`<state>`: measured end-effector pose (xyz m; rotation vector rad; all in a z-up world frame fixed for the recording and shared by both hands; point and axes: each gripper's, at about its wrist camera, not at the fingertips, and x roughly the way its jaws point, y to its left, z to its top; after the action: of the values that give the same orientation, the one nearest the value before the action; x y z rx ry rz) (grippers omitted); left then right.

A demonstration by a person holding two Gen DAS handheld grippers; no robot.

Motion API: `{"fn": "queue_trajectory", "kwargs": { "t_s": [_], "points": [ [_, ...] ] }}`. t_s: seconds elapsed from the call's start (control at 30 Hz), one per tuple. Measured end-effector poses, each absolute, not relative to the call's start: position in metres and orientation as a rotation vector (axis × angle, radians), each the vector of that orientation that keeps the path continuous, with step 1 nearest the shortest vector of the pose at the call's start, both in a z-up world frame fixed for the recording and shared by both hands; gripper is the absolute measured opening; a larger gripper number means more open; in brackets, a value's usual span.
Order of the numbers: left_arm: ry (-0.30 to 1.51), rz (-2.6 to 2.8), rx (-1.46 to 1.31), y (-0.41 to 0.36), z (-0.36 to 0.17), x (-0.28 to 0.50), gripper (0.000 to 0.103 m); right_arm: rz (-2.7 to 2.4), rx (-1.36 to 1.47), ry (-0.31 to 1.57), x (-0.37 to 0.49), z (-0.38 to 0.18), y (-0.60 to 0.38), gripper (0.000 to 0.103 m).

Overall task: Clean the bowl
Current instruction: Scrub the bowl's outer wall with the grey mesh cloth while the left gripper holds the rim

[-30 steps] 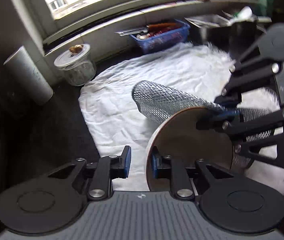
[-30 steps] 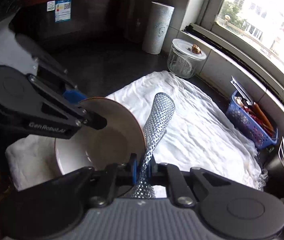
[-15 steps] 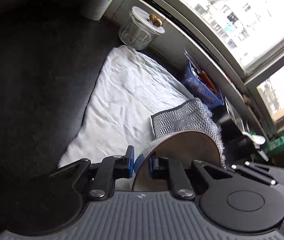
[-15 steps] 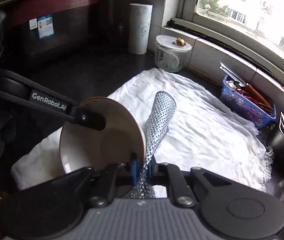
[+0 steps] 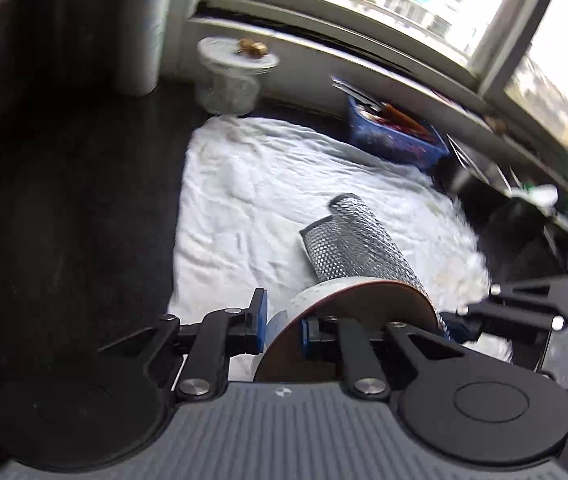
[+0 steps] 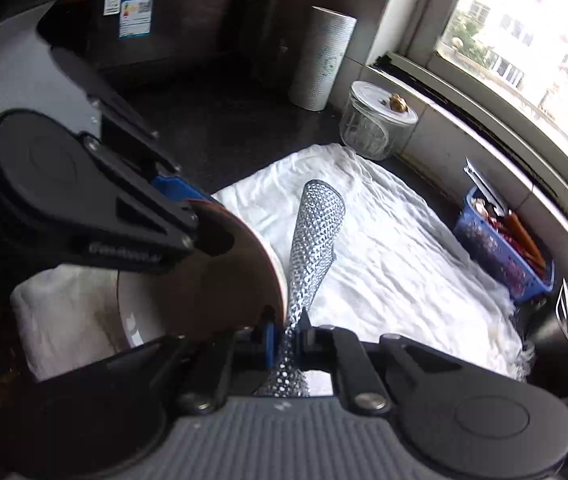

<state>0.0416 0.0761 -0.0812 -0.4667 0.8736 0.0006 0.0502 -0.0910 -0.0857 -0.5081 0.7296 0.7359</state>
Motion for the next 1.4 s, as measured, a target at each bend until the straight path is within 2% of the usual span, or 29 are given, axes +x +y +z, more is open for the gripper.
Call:
{"fn": "queue_trajectory", "kwargs": {
  "t_s": [0.1,0.27,0.3,0.37,0.43,0.5,0.63,0.7,0.83,0.93,0.97,1.0,1.03,1.13,1.27,1.37,1.4],
  "points": [
    [0.885,0.001,-0.474,0.079,-0.084,0.041,0.014,0.72,-0.501,0.732,0.048,-0.087,-0.09,0.011],
    [0.905,-0.18,0.254,0.023,-0.057,0.056,0.019,0.767,-0.581,0.704,0.055,-0.08,-0.085,0.009],
    [0.905,-0.201,0.313,0.018,-0.057,0.056,0.019,0.775,-0.606,0.687,0.055,-0.078,-0.084,0.008],
    [0.897,-0.214,0.281,0.02,-0.056,0.057,0.008,0.785,-0.661,0.655,0.054,-0.076,-0.08,0.008],
    [0.87,-0.18,0.107,0.031,-0.058,0.055,0.012,0.794,-0.705,0.627,0.048,-0.076,-0.076,0.009],
    [0.851,-0.122,-0.238,0.059,-0.067,0.051,0.015,0.773,-0.72,0.612,0.042,-0.077,-0.076,0.009],
    [0.816,0.014,-0.63,0.085,-0.087,0.034,0.015,0.705,-0.555,0.698,0.048,-0.078,-0.092,0.01],
    [0.837,0.02,-0.604,0.083,-0.085,0.037,0.018,0.687,-0.462,0.754,0.052,-0.082,-0.098,0.011],
    [0.902,-0.155,-0.051,0.045,-0.057,0.06,0.021,0.702,-0.515,0.742,0.05,-0.081,-0.092,0.012],
    [0.899,-0.231,0.167,0.029,-0.052,0.065,0.023,0.756,-0.634,0.673,0.049,-0.078,-0.085,0.011],
    [0.9,-0.251,0.221,0.025,-0.052,0.067,0.022,0.774,-0.693,0.639,0.047,-0.076,-0.082,0.01],
    [0.9,-0.271,0.275,0.021,-0.052,0.068,0.014,0.785,-0.737,0.611,0.045,-0.075,-0.078,0.01],
    [0.898,-0.276,0.29,0.02,-0.052,0.069,0.01,0.79,-0.759,0.591,0.044,-0.073,-0.076,0.01],
    [0.889,-0.155,-0.077,0.048,-0.06,0.062,0.015,0.786,-0.738,0.606,0.046,-0.073,-0.075,0.01],
    [0.89,-0.019,-0.576,0.089,-0.08,0.046,0.016,0.744,-0.53,0.728,0.054,-0.081,-0.093,0.011],
    [0.926,-0.035,-0.545,0.092,-0.08,0.05,0.015,0.735,-0.43,0.783,0.06,-0.082,-0.099,0.011],
    [0.941,-0.063,-0.459,0.087,-0.076,0.054,0.016,0.744,-0.415,0.796,0.065,-0.082,-0.099,0.011]
  ]
}}
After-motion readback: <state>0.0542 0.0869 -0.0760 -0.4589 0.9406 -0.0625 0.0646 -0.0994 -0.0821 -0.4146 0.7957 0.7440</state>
